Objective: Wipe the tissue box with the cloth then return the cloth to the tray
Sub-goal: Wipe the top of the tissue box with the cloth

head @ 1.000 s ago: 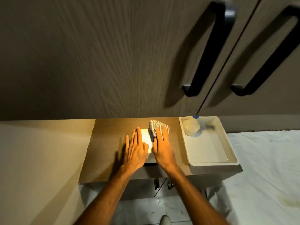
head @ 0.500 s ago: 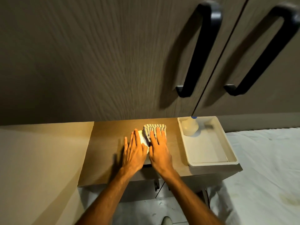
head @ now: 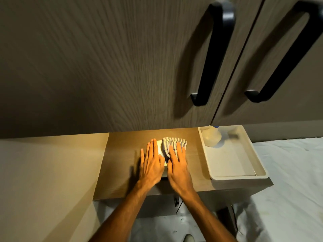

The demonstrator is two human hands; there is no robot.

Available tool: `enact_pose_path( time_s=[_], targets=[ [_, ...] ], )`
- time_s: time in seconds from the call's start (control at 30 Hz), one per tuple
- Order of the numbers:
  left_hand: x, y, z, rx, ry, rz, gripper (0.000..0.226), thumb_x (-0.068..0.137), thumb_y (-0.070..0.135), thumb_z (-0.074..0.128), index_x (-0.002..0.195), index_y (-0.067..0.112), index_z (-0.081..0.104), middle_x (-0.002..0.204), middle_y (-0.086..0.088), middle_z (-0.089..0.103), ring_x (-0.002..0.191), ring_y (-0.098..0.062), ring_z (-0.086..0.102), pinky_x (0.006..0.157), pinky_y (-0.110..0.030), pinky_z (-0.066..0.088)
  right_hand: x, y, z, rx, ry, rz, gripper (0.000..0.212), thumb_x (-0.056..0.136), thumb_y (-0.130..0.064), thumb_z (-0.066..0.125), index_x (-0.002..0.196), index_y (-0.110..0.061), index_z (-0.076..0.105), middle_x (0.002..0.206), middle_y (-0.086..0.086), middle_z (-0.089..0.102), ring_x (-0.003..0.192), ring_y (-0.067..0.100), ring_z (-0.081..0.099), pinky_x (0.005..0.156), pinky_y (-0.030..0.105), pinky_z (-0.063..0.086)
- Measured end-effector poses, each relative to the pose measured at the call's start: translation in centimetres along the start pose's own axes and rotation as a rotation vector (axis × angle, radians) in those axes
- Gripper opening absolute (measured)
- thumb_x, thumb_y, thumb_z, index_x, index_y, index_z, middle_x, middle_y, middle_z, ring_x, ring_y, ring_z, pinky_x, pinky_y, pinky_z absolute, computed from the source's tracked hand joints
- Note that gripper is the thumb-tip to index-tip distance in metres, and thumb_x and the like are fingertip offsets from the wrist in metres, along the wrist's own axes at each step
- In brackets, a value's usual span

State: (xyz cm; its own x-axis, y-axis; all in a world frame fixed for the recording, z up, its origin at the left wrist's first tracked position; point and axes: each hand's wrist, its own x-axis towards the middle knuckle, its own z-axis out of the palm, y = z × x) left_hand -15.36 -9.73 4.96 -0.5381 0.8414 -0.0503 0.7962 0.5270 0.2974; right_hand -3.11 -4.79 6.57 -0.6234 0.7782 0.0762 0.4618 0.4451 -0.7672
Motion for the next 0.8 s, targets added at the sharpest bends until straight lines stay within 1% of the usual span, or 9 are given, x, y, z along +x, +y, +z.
enact_pose_path(
  time_s=[0.07, 0.17, 0.3, 0.43, 0.53, 0.67, 0.7, 0.73, 0.8],
  targets=[
    [-0.2, 0.0, -0.2, -0.008, 0.004, 0.031, 0.069, 0.106, 0.036, 0.024, 0.163, 0.012, -0.006, 0.175, -0.009, -0.006, 0.162, -0.025, -0.006, 0.131, -0.048, -0.008, -0.2, 0.3, 0.0, -0.135, -0.038, -0.107, 0.065, 0.101, -0.049, 0.020, 0.162, -0.026, 0.023, 0.172, -0.004, 0.007, 0.161, 0.018, -0.004, 0.125, 0.035, 0.007],
    [-0.1, -0.1, -0.5, 0.050, -0.012, 0.039, 0.065, 0.108, 0.031, 0.024, 0.163, 0.009, -0.002, 0.174, -0.013, -0.001, 0.162, -0.026, -0.004, 0.133, -0.048, -0.006, 3.1, 0.4, -1.0, -0.228, -0.110, -0.169, 0.056, 0.107, -0.036, 0.036, 0.161, -0.027, 0.025, 0.172, -0.001, 0.016, 0.161, 0.022, 0.003, 0.127, 0.037, 0.022],
    [0.0, 0.0, -0.5, 0.081, -0.014, 0.030, 0.069, 0.106, 0.027, 0.029, 0.162, 0.008, -0.006, 0.174, -0.013, -0.004, 0.163, -0.026, -0.004, 0.133, -0.049, -0.001, 5.2, -0.1, -1.8, -0.112, -0.096, -0.091, 0.054, 0.109, -0.030, 0.037, 0.162, -0.022, 0.025, 0.172, 0.001, 0.019, 0.161, 0.021, 0.011, 0.127, 0.044, 0.030],
    [0.0, -0.1, -0.2, 0.027, 0.017, 0.036, 0.070, 0.107, 0.030, 0.033, 0.163, 0.012, -0.005, 0.174, -0.008, -0.006, 0.162, -0.025, -0.004, 0.133, -0.052, -0.001, 1.4, -0.2, -0.5, 0.087, 0.025, 0.047, 0.059, 0.106, -0.044, 0.033, 0.161, -0.026, 0.026, 0.172, -0.003, 0.018, 0.158, 0.009, 0.009, 0.129, 0.040, 0.025],
    [-0.1, -0.3, 0.0, 0.017, 0.004, 0.056, 0.071, 0.107, 0.035, 0.038, 0.164, 0.014, 0.000, 0.174, -0.007, -0.005, 0.162, -0.027, -0.003, 0.132, -0.053, -0.004, -0.6, 0.2, -0.1, -0.065, -0.023, -0.084, 0.067, 0.099, -0.054, 0.021, 0.160, -0.028, 0.028, 0.172, -0.002, 0.017, 0.160, 0.013, 0.002, 0.126, 0.038, 0.022],
    [0.1, -0.2, 0.0, 0.035, 0.052, 0.073, 0.060, 0.106, 0.029, 0.021, 0.161, 0.005, 0.017, 0.171, -0.018, 0.018, 0.160, -0.033, 0.016, 0.131, -0.054, 0.002, 3.9, 1.1, -1.5, -0.157, -0.123, -0.211, 0.054, 0.108, -0.031, 0.039, 0.160, -0.027, 0.028, 0.171, -0.002, 0.020, 0.161, 0.019, 0.005, 0.128, 0.038, 0.027],
    [0.1, -0.2, -0.1, 0.024, 0.049, 0.052, 0.063, 0.104, 0.031, 0.015, 0.162, 0.005, 0.014, 0.172, -0.016, 0.016, 0.161, -0.031, 0.014, 0.132, -0.052, 0.002, 5.1, 1.2, -1.9, -0.140, -0.137, -0.194, 0.053, 0.109, -0.027, 0.040, 0.160, -0.025, 0.028, 0.171, -0.002, 0.021, 0.161, 0.019, 0.009, 0.129, 0.038, 0.027],
    [0.1, -0.3, -0.1, 0.003, 0.040, 0.023, 0.067, 0.101, 0.033, 0.012, 0.163, 0.008, 0.009, 0.173, -0.013, 0.011, 0.162, -0.027, 0.009, 0.133, -0.051, 0.001, 5.9, 1.1, -2.2, -0.091, -0.137, -0.160, 0.052, 0.109, -0.026, 0.040, 0.160, -0.024, 0.030, 0.171, -0.001, 0.023, 0.160, 0.020, 0.015, 0.127, 0.036, 0.029],
    [0.2, -0.2, 0.0, -0.060, 0.042, -0.005, 0.068, 0.100, 0.036, 0.013, 0.163, 0.012, 0.003, 0.174, -0.008, 0.006, 0.162, -0.023, 0.004, 0.133, -0.050, 0.000, 5.4, 0.9, -2.2, 0.092, -0.069, -0.041, 0.050, 0.109, -0.025, 0.041, 0.159, -0.024, 0.034, 0.167, -0.002, 0.032, 0.153, 0.018, 0.033, 0.117, 0.014, 0.034]
  ],
)
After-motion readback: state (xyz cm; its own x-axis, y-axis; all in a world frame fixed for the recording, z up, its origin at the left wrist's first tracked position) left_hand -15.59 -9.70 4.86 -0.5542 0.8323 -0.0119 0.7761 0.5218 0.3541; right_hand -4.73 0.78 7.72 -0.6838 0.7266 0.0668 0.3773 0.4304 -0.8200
